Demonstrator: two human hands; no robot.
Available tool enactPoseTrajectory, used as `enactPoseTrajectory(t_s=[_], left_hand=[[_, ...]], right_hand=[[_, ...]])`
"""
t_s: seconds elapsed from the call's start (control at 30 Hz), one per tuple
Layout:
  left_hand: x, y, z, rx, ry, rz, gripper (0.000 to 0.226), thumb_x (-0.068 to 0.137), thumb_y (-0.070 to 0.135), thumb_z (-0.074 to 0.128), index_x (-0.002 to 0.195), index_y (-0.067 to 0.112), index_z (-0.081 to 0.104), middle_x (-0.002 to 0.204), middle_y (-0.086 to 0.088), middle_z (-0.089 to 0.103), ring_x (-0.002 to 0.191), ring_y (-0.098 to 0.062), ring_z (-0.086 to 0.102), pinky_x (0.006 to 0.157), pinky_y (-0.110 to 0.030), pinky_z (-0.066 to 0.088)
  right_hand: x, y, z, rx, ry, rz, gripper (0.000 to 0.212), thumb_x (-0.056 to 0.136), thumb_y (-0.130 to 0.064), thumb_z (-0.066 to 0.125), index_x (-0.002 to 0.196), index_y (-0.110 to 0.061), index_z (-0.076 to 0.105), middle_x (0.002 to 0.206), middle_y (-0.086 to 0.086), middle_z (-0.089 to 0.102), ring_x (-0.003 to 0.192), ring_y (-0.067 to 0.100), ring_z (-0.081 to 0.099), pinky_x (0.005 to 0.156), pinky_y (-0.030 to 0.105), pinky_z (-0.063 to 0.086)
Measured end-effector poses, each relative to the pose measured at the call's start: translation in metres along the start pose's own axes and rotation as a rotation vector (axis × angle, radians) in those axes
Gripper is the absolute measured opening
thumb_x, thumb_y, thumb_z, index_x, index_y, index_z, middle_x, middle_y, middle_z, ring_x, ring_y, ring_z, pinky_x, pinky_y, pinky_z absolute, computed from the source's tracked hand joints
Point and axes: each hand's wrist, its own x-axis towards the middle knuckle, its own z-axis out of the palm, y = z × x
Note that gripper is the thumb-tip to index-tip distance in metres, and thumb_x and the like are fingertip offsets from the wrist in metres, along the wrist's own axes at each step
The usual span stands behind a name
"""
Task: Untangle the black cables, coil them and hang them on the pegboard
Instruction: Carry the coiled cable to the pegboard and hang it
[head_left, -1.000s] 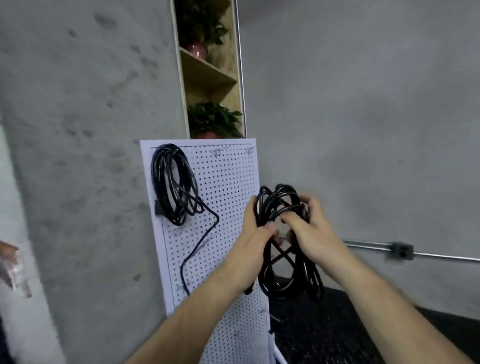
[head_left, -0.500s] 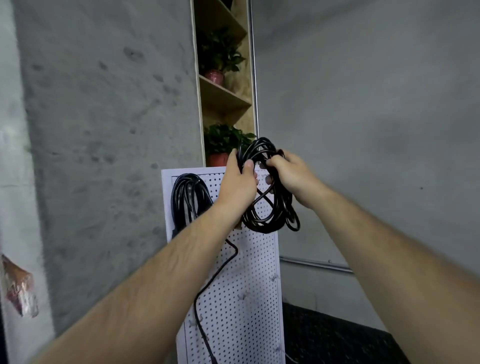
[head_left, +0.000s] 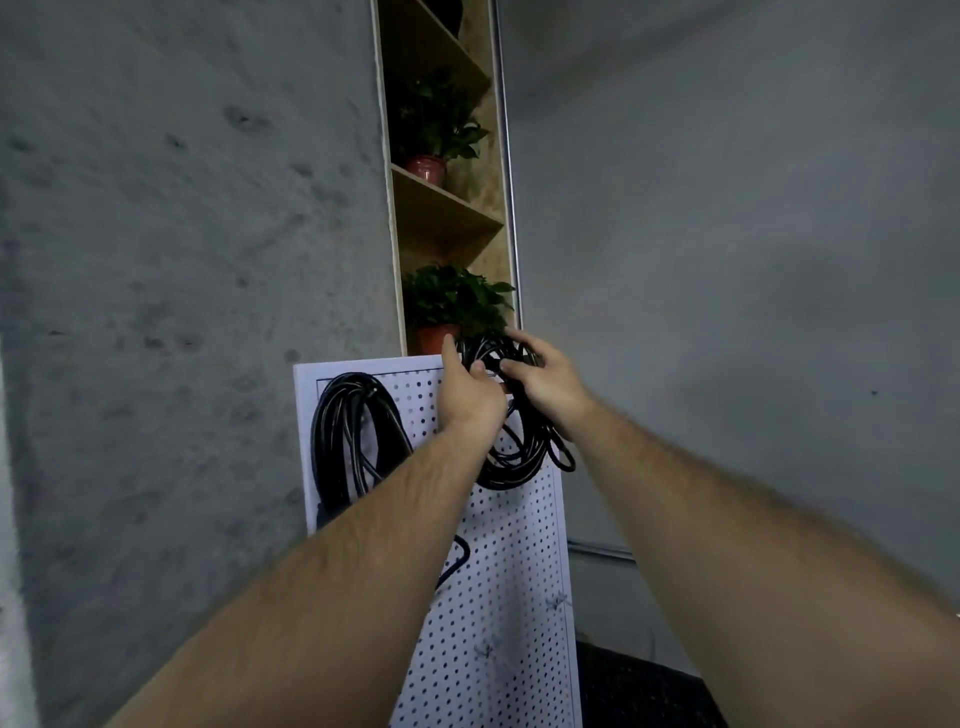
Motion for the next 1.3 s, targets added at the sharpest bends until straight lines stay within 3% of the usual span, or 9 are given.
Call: enactPoseTrajectory(t_s=[0.13,0.27,0.4,0.5,0.63,0.83,1.0,1.13,1.3], left_hand=[[-0.003,-0.027,0.005,0.155,0.042,0.074,0.057,0.109,0.030,0.035,0.160,0.042,0.011,0.129,0.000,0.058,0.105,-0.023,0.061,0.089,-0.039,0.053],[-0.012,-0.051,0.007,0.347,0.069,0.186,0.068,0.108,0.029,0.039,0.163,0.033,-0.001,0.140,-0.012,0.040,0.125,-0.028,0.046,0.108,-0.043,0.040],[-0.033,-0.076,0.006,0.553,0.010,0.172,0.086,0.104,0.020,0.046,0.159,0.015,-0.021,0.169,-0.011,-0.003,0.155,-0.028,0.006,0.127,-0.043,0.011],[-0.048,-0.091,0.008,0.667,-0.001,0.197,0.085,0.105,0.010,0.038,0.151,0.010,-0.034,0.165,-0.011,-0.029,0.155,-0.025,-0.021,0.125,-0.038,-0.012],[-0.068,-0.098,0.008,0.747,0.028,0.391,0.078,0.106,0.007,0.034,0.147,0.007,-0.032,0.158,-0.012,-0.038,0.151,-0.024,-0.029,0.120,-0.036,-0.022],[-0.123,-0.097,-0.019,0.650,-0.241,0.610,0.063,0.103,0.003,0.043,0.160,0.002,0.015,0.170,-0.009,0.009,0.157,-0.019,0.004,0.128,-0.032,0.001],[-0.185,-0.140,-0.080,0.496,-0.143,0.533,0.032,0.100,0.010,0.051,0.131,0.004,0.055,0.131,-0.007,0.051,0.123,-0.016,0.045,0.111,-0.035,0.040],[-0.192,-0.183,-0.116,0.621,0.024,0.276,0.039,0.094,0.016,0.065,0.128,0.002,0.051,0.123,-0.013,0.048,0.114,-0.028,0.048,0.101,-0.043,0.045],[-0.182,-0.203,-0.129,0.697,-0.204,-0.237,0.056,0.092,0.026,0.056,0.139,0.023,0.026,0.126,-0.016,0.053,0.100,-0.032,0.058,0.083,-0.043,0.053]], right_hand=[[-0.007,0.033,0.012,-0.165,0.010,-0.078,0.048,0.102,-0.015,0.055,0.149,-0.027,0.050,0.145,0.000,0.057,0.129,0.013,0.056,0.112,0.034,0.045],[-0.024,0.050,0.019,-0.342,-0.047,-0.146,0.051,0.108,-0.018,0.041,0.157,-0.024,0.029,0.138,-0.009,0.053,0.124,0.005,0.050,0.105,0.019,0.040],[-0.040,0.060,0.018,-0.526,-0.126,-0.162,0.059,0.104,-0.028,0.036,0.159,-0.022,0.017,0.156,0.004,0.041,0.138,0.020,0.045,0.118,0.035,0.035],[-0.057,0.061,0.010,-0.663,-0.173,-0.062,0.071,0.107,-0.034,0.038,0.162,-0.013,-0.003,0.167,0.009,0.021,0.149,0.026,0.032,0.121,0.038,0.029],[-0.087,0.056,-0.001,-0.751,-0.191,-0.075,0.065,0.108,-0.033,0.039,0.160,-0.006,0.010,0.164,0.012,0.027,0.148,0.028,0.033,0.120,0.033,0.029],[-0.156,0.067,-0.013,-0.873,-0.081,-0.274,0.045,0.108,-0.025,0.042,0.150,-0.009,0.044,0.143,0.011,0.052,0.127,0.026,0.051,0.108,0.035,0.041],[-0.220,0.080,0.005,-0.791,-0.231,-0.184,0.035,0.106,-0.023,0.047,0.140,-0.015,0.054,0.134,0.002,0.055,0.117,0.018,0.055,0.100,0.032,0.046],[-0.250,0.080,0.029,-0.736,-0.323,0.023,0.041,0.106,-0.026,0.047,0.147,-0.019,0.046,0.143,0.000,0.052,0.117,0.017,0.059,0.100,0.032,0.047],[-0.259,0.077,0.047,-0.690,-0.418,0.166,0.023,0.105,-0.020,0.047,0.121,-0.029,0.061,0.119,-0.001,0.066,0.096,0.019,0.066,0.085,0.039,0.058]])
